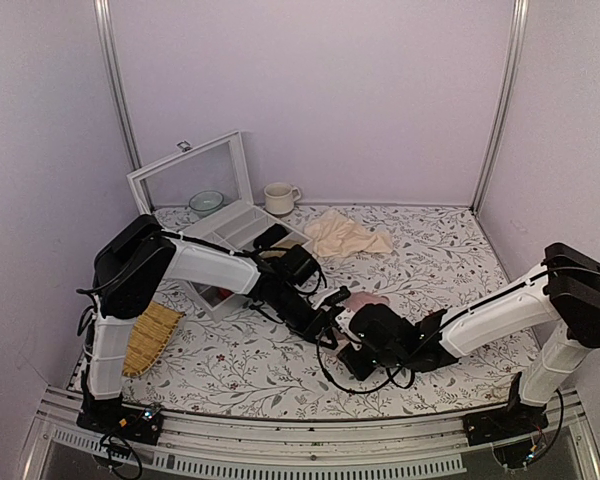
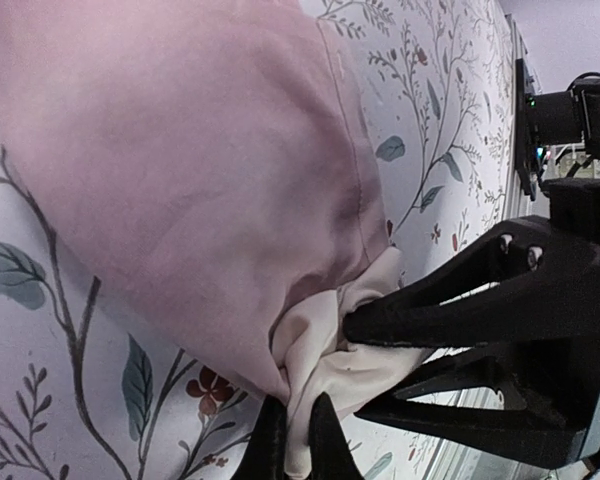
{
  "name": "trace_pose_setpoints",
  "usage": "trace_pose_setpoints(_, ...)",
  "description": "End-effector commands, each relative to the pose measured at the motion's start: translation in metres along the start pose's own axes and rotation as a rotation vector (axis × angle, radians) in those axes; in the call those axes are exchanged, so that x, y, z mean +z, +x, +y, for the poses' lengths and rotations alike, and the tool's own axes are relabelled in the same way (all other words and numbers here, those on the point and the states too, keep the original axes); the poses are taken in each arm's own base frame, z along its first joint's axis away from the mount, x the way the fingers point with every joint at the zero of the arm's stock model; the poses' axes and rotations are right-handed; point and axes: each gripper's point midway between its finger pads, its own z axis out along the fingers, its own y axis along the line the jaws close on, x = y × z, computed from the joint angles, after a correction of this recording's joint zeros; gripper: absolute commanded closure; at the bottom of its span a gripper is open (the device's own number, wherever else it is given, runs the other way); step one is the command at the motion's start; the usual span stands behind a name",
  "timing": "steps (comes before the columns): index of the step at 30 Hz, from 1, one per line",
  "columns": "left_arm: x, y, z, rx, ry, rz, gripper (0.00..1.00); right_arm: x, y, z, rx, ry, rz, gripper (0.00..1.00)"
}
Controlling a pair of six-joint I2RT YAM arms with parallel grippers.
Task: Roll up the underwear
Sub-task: Roll the underwear at the center of the board.
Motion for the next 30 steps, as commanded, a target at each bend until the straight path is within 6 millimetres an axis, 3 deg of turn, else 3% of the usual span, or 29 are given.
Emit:
trace_pose_setpoints(1,0.013,0.021,0.015,-0.033,-0.045,0.070,1.00,0.011,0.014,0.002,-0.016,0.012,0.040,0.78)
trace_pose_setpoints(4,0.014,0.022,0.015,-0.035,-0.044,0.074,1.00,0.012,0.017,0.001,-0.004,0.013,0.048,0.92)
trace_pose_setpoints(7,0.014,0.022,0.016,-0.036,-0.046,0.077,1.00,0.012,0.023,-0.001,0.012,0.022,0.056,1.00)
trace_pose_setpoints(14,0.004,0.015,0.025,-0.061,-0.072,0.049,0.97,0.010,0.032,-0.002,0.057,0.022,0.046,1.00)
trace_pose_setpoints(20,-0.030,-0.009,0.040,-0.128,-0.061,-0.059,0.83,0.011,0.037,-0.002,0.077,0.026,0.035,1.00)
trace_pose_setpoints(24,-0.053,-0.031,0.046,-0.165,-0.027,-0.149,0.82,0.010,0.039,-0.002,0.087,0.025,0.025,1.00)
trace_pose_setpoints(30,-0.057,-0.050,0.038,-0.167,0.041,-0.189,0.83,0.008,0.039,0.000,0.124,-0.002,0.004,1.00)
